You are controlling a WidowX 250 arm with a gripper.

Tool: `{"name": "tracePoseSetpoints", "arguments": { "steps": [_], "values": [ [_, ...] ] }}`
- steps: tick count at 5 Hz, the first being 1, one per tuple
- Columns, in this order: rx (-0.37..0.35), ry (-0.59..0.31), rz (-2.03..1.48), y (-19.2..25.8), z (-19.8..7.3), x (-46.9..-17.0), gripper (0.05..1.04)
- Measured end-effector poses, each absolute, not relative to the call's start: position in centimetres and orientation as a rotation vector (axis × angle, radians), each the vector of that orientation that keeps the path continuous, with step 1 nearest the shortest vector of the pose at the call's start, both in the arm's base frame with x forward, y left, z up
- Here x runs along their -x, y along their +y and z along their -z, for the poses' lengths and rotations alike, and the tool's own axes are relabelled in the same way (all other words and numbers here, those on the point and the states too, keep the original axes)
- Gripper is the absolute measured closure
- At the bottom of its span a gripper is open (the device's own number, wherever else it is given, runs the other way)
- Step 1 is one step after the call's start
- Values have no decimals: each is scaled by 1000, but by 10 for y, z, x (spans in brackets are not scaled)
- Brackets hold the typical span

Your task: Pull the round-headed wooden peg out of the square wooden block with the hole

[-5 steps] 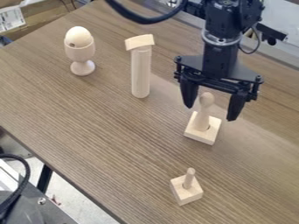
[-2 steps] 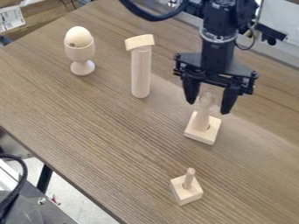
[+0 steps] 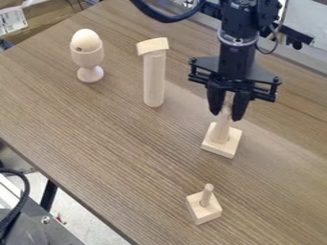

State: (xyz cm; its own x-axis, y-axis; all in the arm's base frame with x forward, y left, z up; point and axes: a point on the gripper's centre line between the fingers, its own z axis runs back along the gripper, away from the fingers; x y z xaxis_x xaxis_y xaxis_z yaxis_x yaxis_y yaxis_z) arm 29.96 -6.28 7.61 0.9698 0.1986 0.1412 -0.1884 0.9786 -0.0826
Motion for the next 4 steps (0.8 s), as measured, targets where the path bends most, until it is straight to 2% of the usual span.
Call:
{"name": "tracePoseSetpoints", "arguments": {
  "steps": [2, 3, 4],
  "values": [
    [56, -160, -175, -62, -88, -307, 761],
    [73, -183, -185, -55, -97, -316, 761],
    [103, -216, -168, -45, -109, -338, 761]
  ]
}}
